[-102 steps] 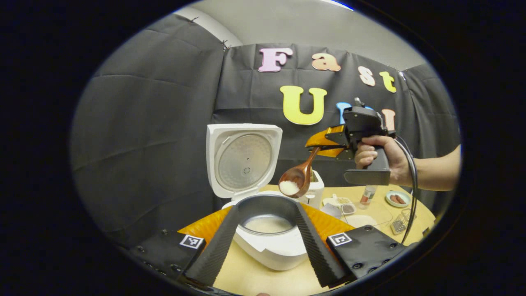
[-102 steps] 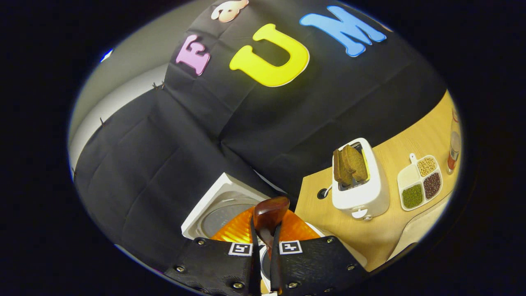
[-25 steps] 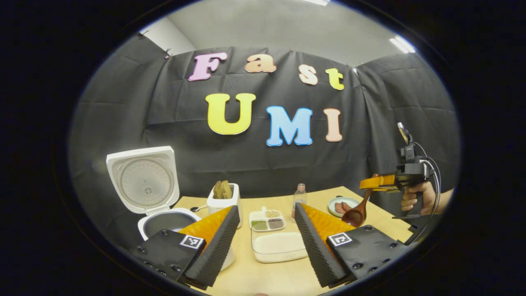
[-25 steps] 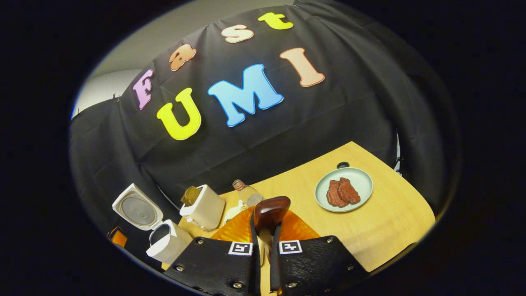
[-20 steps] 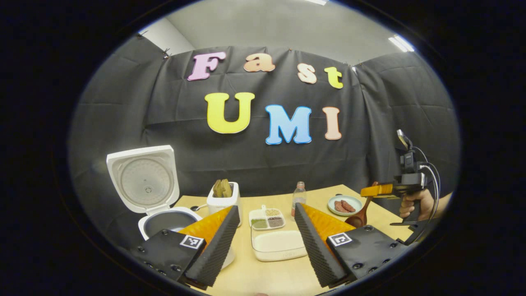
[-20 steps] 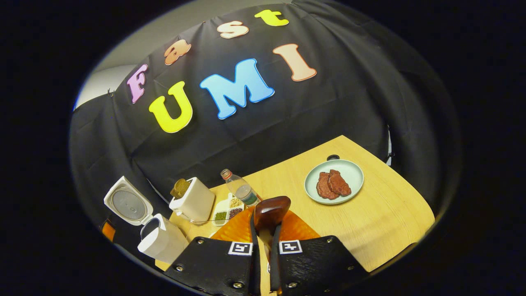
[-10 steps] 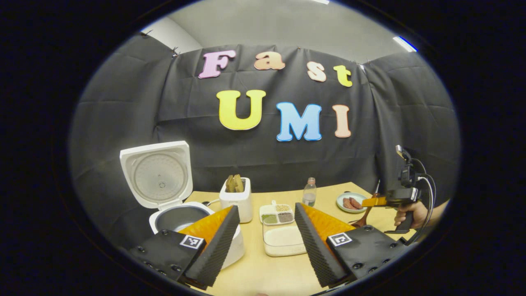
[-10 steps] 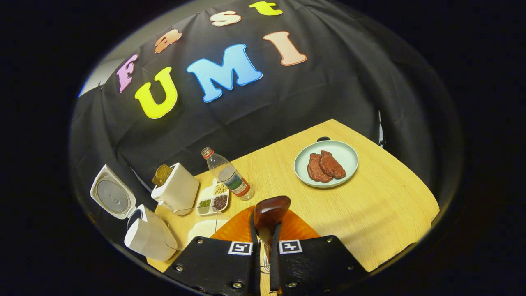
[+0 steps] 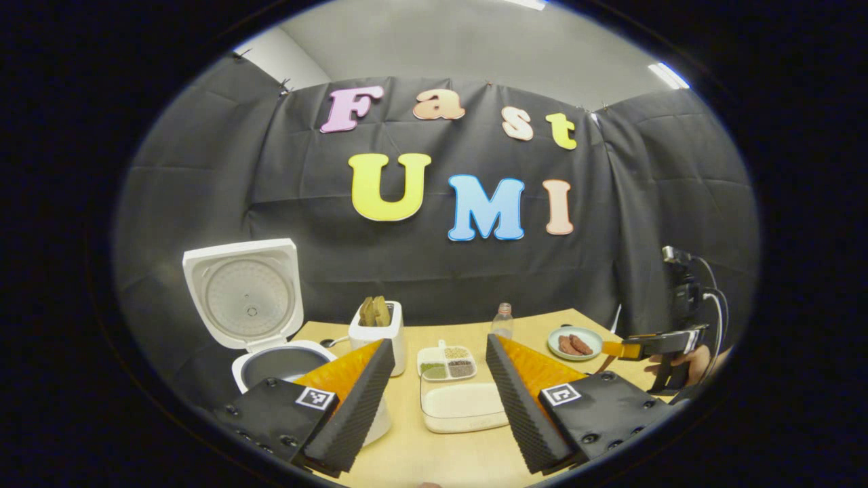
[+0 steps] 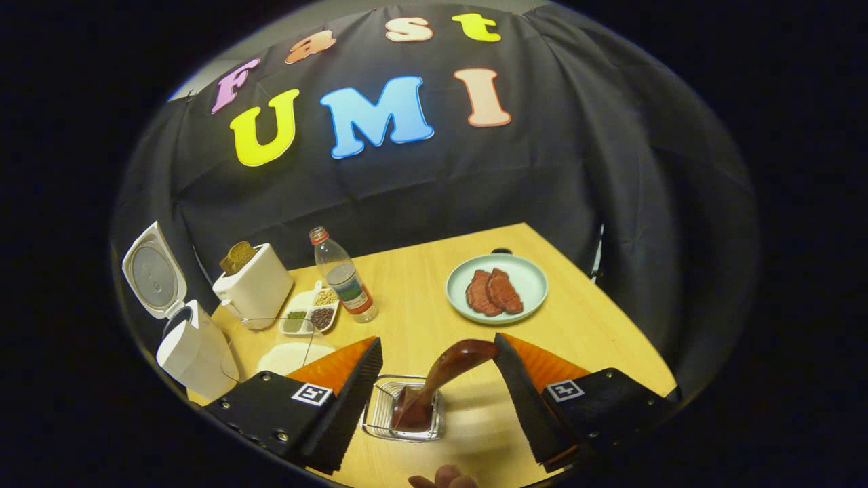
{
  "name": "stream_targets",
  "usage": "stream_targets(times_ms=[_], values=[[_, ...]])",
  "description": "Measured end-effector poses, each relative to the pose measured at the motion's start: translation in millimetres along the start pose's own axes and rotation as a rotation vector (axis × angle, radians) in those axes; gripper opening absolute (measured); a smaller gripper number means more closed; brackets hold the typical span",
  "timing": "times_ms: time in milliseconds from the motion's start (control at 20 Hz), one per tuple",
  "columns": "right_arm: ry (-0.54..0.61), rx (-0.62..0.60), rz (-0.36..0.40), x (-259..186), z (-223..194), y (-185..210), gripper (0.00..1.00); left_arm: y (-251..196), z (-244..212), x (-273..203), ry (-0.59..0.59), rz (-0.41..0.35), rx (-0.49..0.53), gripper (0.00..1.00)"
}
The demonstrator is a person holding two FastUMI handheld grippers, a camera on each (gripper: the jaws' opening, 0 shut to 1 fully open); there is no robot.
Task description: Close the left gripper, press the button to open the rice cooker; take a wooden spoon from the chopstick holder with the right hand, scoop a spoonful of rice and pour it into the rice cooker, then put the wooden spoon back into the chopstick holder.
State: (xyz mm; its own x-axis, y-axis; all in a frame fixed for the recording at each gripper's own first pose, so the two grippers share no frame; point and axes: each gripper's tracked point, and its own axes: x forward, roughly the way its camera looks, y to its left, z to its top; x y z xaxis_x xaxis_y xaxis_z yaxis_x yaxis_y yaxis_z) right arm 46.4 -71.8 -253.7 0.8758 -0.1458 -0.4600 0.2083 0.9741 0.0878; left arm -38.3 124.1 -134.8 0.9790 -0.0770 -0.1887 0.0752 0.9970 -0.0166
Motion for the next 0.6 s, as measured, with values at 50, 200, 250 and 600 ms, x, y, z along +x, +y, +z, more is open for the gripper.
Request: stream_targets(times_ms=[50,200,250,600], values=[[-0.041,-0.012,0.001,-10.2,15.2,0.9,0.97,-1.1,3.7,2.5,-0.008,-0.001,-0.007,0.99],[-0.175,-0.039,0.034,-39.0,65.4,12.2,0.96,3.7,10.7,10.6,-0.017,0.011,-0.022,0.95],[-0.211,-0.045,0.044,-49.1,81.6,17.3,0.96,6.9,13.2,14.2,-0.017,0.017,-0.03,0.95],[-0.387,-0.042,0.132,-95.4,165.4,63.4,0.96,51.3,51.0,21.8,-0.061,0.088,-0.027,0.92]])
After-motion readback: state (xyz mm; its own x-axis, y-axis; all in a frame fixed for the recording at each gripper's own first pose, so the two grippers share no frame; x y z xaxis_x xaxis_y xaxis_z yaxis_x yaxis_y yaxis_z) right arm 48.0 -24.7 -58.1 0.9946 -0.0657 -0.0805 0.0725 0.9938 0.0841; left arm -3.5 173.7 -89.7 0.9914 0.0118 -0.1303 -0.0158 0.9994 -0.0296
